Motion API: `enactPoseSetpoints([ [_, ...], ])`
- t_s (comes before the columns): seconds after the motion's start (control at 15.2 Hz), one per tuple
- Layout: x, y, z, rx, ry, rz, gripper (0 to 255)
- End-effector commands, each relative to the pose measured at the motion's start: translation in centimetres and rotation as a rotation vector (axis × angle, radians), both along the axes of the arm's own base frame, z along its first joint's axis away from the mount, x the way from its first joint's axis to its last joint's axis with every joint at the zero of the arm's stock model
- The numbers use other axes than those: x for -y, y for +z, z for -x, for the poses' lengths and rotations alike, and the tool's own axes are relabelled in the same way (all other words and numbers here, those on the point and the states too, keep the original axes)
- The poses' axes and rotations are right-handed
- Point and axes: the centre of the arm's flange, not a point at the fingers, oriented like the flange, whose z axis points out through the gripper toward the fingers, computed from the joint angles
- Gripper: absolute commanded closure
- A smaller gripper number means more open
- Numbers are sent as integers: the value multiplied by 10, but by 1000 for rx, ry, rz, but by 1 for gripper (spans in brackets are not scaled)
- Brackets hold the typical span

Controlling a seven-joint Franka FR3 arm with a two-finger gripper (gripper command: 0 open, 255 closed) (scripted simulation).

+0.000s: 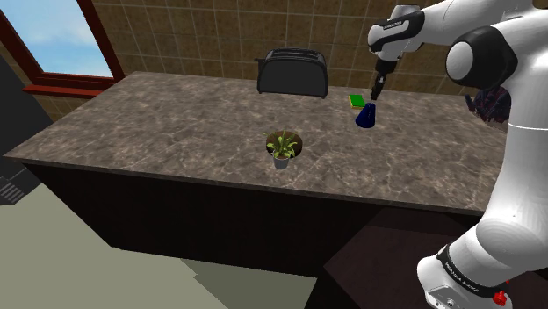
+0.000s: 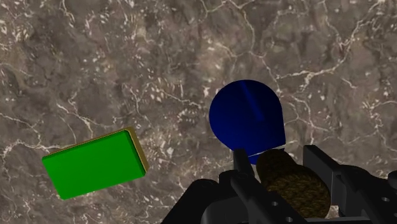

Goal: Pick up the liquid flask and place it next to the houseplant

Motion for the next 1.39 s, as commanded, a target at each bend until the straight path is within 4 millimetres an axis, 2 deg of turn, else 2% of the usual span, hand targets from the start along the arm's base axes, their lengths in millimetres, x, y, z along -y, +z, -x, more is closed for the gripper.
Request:
enactPoseSetpoints([
  [0.0,0,11,0,0,0,0,255],
  [1.32,0,116,0,0,0,0,255],
])
